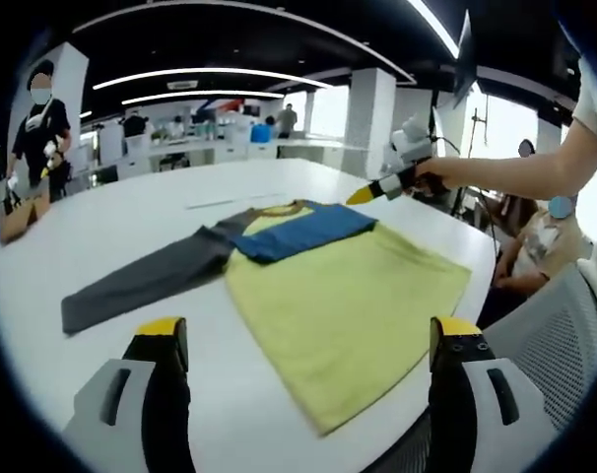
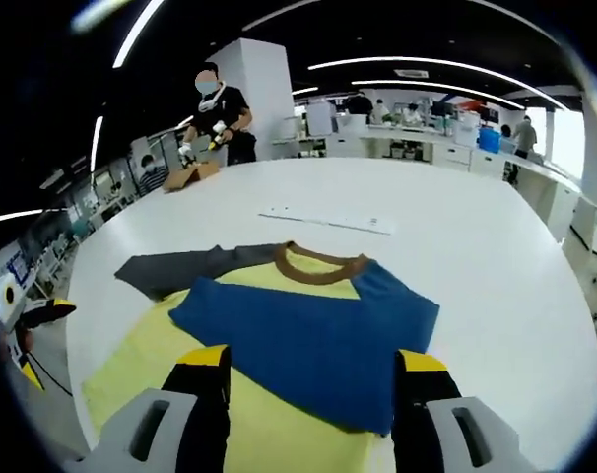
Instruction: Fold the garment on the visible template until the final outline fits inside the template.
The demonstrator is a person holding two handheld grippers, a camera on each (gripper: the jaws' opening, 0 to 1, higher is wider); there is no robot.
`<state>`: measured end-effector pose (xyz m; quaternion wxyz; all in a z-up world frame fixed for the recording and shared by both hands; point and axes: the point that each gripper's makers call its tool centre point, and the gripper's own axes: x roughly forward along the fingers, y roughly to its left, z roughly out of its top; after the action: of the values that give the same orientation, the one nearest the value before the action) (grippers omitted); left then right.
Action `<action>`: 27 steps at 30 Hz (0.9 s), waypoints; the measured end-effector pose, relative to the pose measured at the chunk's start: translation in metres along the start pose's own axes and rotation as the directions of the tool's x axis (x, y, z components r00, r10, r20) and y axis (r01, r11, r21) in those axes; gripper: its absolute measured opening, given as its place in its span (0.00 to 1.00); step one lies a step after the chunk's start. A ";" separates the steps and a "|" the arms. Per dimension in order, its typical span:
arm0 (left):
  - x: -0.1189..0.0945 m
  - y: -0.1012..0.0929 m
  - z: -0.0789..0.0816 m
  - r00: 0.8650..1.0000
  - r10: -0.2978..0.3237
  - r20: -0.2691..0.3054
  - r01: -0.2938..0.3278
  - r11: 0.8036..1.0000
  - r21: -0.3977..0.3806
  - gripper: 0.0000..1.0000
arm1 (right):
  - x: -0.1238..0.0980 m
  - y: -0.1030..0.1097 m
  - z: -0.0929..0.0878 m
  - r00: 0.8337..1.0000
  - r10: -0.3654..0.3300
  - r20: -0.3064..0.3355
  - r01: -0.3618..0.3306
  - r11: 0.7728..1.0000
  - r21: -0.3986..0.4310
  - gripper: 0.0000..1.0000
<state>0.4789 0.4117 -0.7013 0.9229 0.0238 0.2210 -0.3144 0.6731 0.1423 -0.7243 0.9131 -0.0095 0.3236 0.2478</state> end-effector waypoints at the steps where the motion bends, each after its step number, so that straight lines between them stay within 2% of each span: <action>1: 0.001 -0.001 0.000 1.000 -0.002 -0.002 0.002 1.000 0.003 0.99 | -0.002 -0.003 -0.002 1.000 -0.005 0.000 0.005 1.000 0.004 0.63; 7: 0.002 -0.003 0.003 1.000 -0.009 0.002 0.009 1.000 0.007 0.99 | -0.014 -0.020 -0.013 1.000 -0.022 0.011 0.021 1.000 0.021 0.49; 11: 0.003 -0.004 0.005 1.000 -0.011 0.010 0.011 1.000 0.014 0.99 | -0.020 -0.033 -0.022 0.999 -0.043 0.018 0.042 0.997 0.061 0.38; 22: 0.004 -0.007 0.004 1.000 -0.014 0.000 0.014 1.000 0.018 0.98 | -0.027 -0.053 -0.044 0.996 -0.085 -0.001 0.085 0.994 0.071 0.22; 27: 0.003 -0.007 0.002 1.000 -0.015 -0.009 0.015 1.000 0.017 0.98 | -0.027 -0.060 -0.059 0.994 -0.099 -0.036 0.102 0.992 0.071 0.16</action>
<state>0.4773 0.4037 -0.7002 0.9193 0.0317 0.2226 -0.3229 0.6483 0.0671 -0.7633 0.9188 0.0035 0.3463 0.1894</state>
